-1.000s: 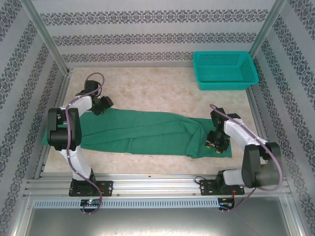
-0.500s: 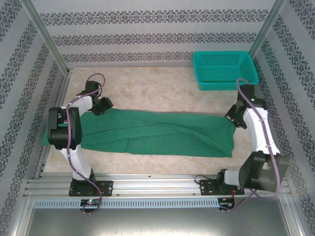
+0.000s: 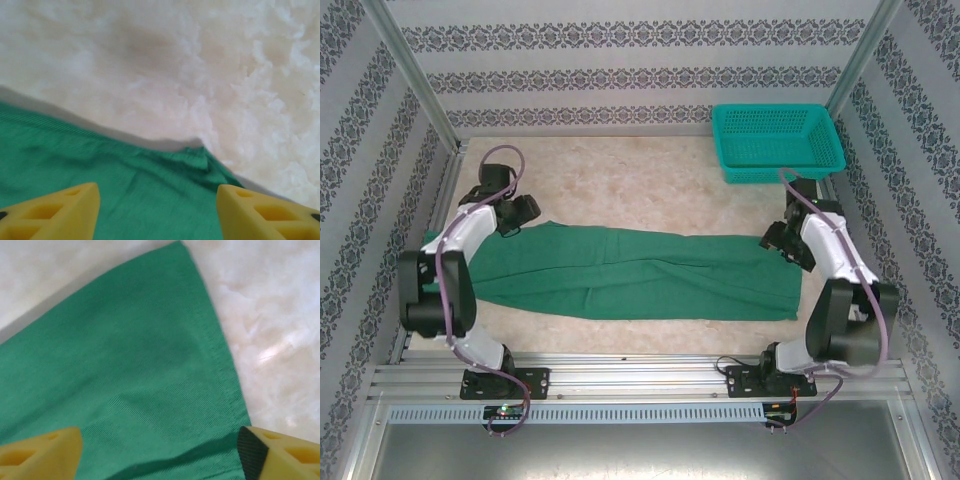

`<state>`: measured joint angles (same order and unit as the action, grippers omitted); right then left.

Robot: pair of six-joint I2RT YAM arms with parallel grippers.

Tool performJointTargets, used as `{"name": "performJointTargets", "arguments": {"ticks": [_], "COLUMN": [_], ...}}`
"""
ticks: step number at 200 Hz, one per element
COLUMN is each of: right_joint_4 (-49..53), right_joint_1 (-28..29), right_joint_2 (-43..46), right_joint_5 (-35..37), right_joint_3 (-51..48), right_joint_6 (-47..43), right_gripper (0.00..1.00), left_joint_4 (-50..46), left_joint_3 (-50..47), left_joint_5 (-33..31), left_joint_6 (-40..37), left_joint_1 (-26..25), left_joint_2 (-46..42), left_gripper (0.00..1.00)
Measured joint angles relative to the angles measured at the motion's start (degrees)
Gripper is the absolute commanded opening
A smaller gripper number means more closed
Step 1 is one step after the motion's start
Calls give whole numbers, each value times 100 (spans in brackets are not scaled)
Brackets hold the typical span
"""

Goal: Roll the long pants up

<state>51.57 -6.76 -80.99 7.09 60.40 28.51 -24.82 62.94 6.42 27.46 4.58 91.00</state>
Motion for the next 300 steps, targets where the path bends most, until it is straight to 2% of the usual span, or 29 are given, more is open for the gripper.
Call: {"name": "performJointTargets", "arguments": {"ticks": [26,37,48,64,105,158,191,266,300], "right_joint_4": [4,20,70,136,42,-280,-433,-485,-446], "right_joint_1": [492,654,828,1110,2065,3351,3716,3895,4151], "right_joint_2": [525,542,474,317,-116,-1421,-1976,-2288,-2295], "right_joint_5": [-284,-407,-509,-638,-881,-944,-951,-951,-951], "right_joint_3": [-216,-289,-326,-328,-227,531,789,1113,1198], "right_joint_6": [-15,-55,-116,-238,-455,-651,-756,-944,-949], "right_gripper": [76,75,75,75,77,78,78,75,75], "left_joint_4": [42,-2,-94,-203,-286,-542,-603,-610,-610], "left_joint_3": [-737,-962,-1012,-1003,-999,-699,-660,-654,-654], "left_joint_5": [260,339,514,774,1060,955,824,660,660], "left_joint_6": [197,271,275,229,48,-529,-627,-647,-647], "left_joint_1": [662,944,1003,691,-776,-1766,-1845,-1845,-1834], "left_joint_2": [-802,-927,-907,-876,-905,-566,-306,-262,-260], "left_gripper": [66,66,66,66,69,69,69,69,69]}}
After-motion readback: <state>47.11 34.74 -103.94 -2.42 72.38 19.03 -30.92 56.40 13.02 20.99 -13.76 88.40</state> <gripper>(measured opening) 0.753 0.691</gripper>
